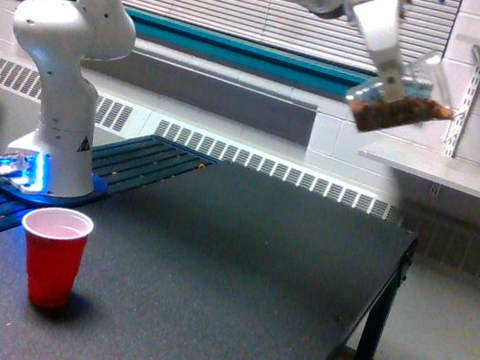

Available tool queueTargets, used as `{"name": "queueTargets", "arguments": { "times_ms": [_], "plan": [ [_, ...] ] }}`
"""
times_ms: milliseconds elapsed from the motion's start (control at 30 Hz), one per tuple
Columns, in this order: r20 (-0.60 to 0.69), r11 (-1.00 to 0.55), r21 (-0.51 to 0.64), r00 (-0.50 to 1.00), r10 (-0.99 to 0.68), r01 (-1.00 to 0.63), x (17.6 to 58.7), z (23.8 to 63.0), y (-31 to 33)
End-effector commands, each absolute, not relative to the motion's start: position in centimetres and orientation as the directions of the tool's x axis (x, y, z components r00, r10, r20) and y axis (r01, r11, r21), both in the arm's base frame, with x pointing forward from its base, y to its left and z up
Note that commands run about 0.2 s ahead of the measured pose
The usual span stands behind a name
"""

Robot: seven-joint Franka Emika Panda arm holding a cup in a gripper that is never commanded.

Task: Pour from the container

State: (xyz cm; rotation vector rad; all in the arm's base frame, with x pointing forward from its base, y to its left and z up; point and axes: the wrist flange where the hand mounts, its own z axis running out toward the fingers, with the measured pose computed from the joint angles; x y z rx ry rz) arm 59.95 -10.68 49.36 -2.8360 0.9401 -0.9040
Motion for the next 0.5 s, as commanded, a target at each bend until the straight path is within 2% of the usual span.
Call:
{"name": "queueTargets", "arguments": {
  "times_ms": [33, 500],
  "plan": [
    [0.564, -0.816, -0.155, 0.628, -0.536, -0.557, 56.7, 50.5, -17.6],
    [0.578, -0.786, -0.102, 0.607, -0.546, -0.61, 48.5, 49.8, -26.6]
  ]
}}
